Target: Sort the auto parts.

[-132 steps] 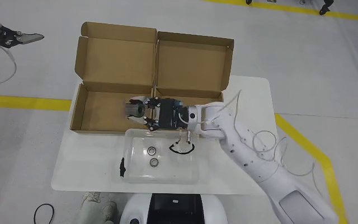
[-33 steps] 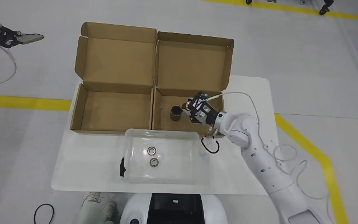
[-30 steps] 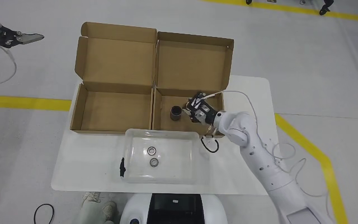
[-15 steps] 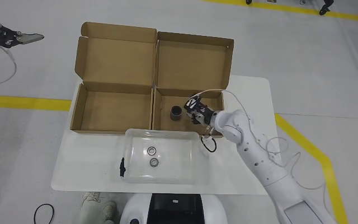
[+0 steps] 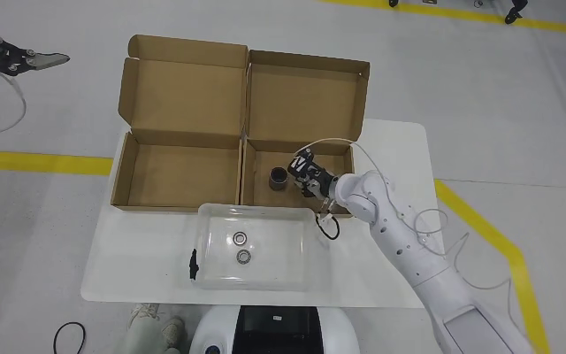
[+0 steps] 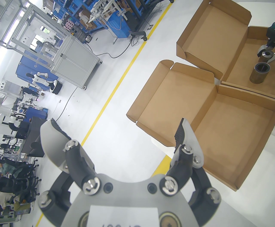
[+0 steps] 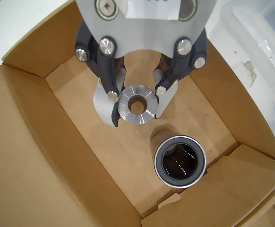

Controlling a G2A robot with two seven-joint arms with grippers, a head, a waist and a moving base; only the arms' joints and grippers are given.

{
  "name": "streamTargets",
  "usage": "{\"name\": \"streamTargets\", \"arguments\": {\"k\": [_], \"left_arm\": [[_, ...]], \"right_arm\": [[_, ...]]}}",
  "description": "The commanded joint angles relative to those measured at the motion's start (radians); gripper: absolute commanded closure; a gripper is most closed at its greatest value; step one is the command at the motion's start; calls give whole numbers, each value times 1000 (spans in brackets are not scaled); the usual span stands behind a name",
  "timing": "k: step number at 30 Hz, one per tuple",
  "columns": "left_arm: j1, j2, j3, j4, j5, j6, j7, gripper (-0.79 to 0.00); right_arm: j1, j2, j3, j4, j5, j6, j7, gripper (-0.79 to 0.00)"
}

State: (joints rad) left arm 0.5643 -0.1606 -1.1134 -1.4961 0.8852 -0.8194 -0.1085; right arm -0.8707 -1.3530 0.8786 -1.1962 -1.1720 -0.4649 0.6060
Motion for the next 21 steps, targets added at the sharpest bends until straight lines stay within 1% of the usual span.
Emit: {"name": "streamTargets", "arguments": {"k": [1, 3, 8, 11, 18, 21], "left_arm": [[0, 0, 0, 0, 0, 0, 0, -785], [0, 0, 0, 0, 0, 0, 0, -785], [0, 0, 0, 0, 0, 0, 0, -785], [0, 0, 0, 0, 0, 0, 0, -785], [0, 0, 0, 0, 0, 0, 0, -785], [0, 0, 0, 0, 0, 0, 0, -785]], "right_arm": [[2, -1, -1, 6, 2, 1, -4, -296], [3, -2, -2, 10, 2, 1, -7, -314], [4, -1, 3, 9, 0, 0, -14, -329], [2, 1, 8, -16, -9, -2, -18, -329], [-49, 20, 53, -173, -42, -5, -16, -339], [-90, 31, 77, -246, -41, -39, -53, -345]]}}
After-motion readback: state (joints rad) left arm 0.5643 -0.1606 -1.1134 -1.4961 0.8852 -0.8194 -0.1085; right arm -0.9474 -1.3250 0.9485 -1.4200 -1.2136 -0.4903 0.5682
